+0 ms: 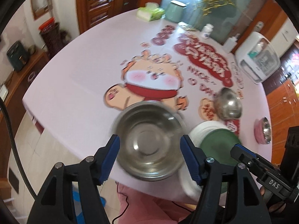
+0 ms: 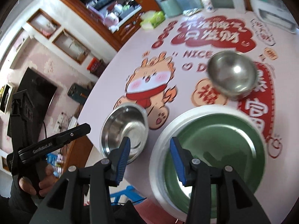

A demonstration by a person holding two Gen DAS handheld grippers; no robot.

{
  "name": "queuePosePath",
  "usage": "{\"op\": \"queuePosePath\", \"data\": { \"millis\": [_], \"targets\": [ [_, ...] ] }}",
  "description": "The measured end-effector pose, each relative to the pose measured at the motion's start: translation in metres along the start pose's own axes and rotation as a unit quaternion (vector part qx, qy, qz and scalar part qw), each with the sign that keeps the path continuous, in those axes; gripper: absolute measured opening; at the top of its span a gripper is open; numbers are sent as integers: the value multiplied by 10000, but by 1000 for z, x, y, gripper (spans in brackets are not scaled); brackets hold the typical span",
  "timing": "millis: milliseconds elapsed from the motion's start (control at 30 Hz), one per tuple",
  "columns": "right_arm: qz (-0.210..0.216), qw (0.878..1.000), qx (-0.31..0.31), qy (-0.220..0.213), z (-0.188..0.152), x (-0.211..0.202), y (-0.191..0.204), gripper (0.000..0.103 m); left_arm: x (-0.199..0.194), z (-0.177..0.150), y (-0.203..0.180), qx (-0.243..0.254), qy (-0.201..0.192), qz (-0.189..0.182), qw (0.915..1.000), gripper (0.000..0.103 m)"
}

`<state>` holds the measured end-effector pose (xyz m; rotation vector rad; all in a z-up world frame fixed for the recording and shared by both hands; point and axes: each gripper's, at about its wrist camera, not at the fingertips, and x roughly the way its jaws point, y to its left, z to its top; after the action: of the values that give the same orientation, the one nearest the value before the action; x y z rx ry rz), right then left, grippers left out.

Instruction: Organize plates and bowls

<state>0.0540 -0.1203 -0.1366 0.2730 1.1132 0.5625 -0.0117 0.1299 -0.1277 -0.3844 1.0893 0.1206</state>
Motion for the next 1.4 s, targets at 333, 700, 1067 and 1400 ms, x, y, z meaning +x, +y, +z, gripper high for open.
{"op": "queuePosePath", "data": {
  "millis": [333,700,1067,1400],
  "targets": [
    [-357,9951,536,-756,-11,-57,-49,44,-13,12,-87,816,-238,-409,9955,68],
    [-863,9766,1331,-1454,-32,-116,-112,44,-6,12,-186,1756,-202,-757,9813,69],
    [-1602,9425,2159,-1985,-51,-159,-178,44,8,8,-270,2431,-96,-1002,9648,71],
    [-1854,9240,2670,-2014,-59,-170,-228,44,37,13,-334,2756,213,-1039,9554,72]
  ]
}}
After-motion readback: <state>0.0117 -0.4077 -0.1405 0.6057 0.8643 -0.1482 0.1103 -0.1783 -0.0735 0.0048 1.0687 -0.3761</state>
